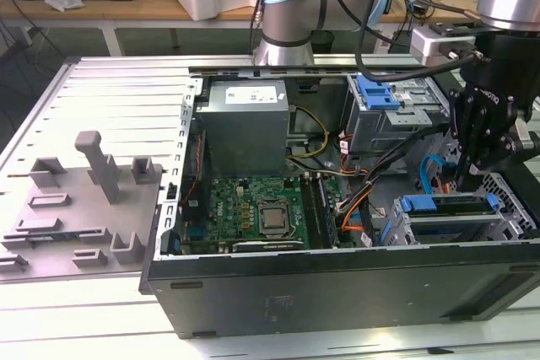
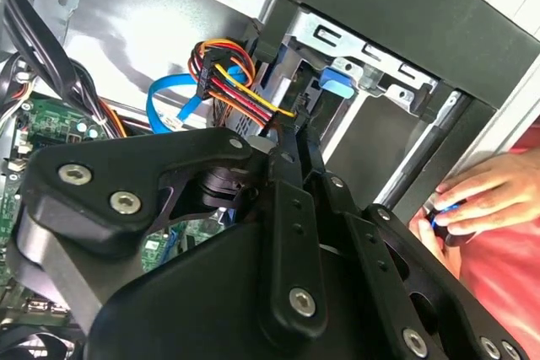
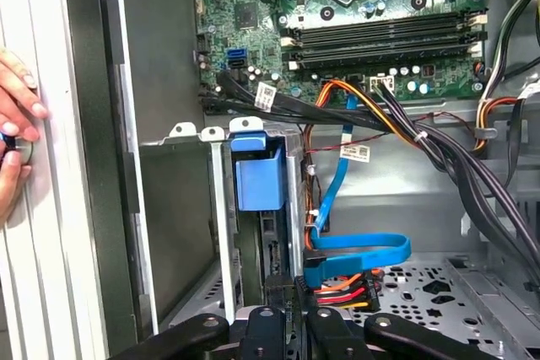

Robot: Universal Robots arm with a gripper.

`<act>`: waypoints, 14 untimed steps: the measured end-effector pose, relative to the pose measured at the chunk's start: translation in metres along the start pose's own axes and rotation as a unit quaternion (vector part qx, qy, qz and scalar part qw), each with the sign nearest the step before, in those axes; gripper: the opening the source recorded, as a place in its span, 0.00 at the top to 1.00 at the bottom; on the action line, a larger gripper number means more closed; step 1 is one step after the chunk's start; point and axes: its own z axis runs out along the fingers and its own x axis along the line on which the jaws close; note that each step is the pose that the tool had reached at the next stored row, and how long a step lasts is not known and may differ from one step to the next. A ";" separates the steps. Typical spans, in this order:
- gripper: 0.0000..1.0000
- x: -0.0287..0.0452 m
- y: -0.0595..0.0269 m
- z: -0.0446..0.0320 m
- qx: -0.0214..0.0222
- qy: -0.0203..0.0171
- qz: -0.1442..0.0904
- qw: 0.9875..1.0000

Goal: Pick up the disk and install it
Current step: 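Insert the first disk wire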

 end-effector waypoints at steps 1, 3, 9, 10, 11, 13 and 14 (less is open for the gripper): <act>0.83 0.0007 0.0002 0.0001 0.000 -0.002 -0.001 1.000; 0.83 0.0021 0.0007 0.0003 0.001 -0.007 -0.002 1.000; 0.83 0.0076 0.0021 0.0013 0.004 -0.016 -0.006 1.000; 0.83 0.0091 0.0024 0.0015 0.004 -0.018 -0.008 1.000; 0.83 0.0094 0.0024 0.0016 0.004 -0.018 -0.009 1.000; 0.83 0.0094 0.0024 0.0016 0.005 -0.018 -0.010 1.000; 0.83 0.0094 0.0025 0.0016 0.005 -0.018 -0.010 1.000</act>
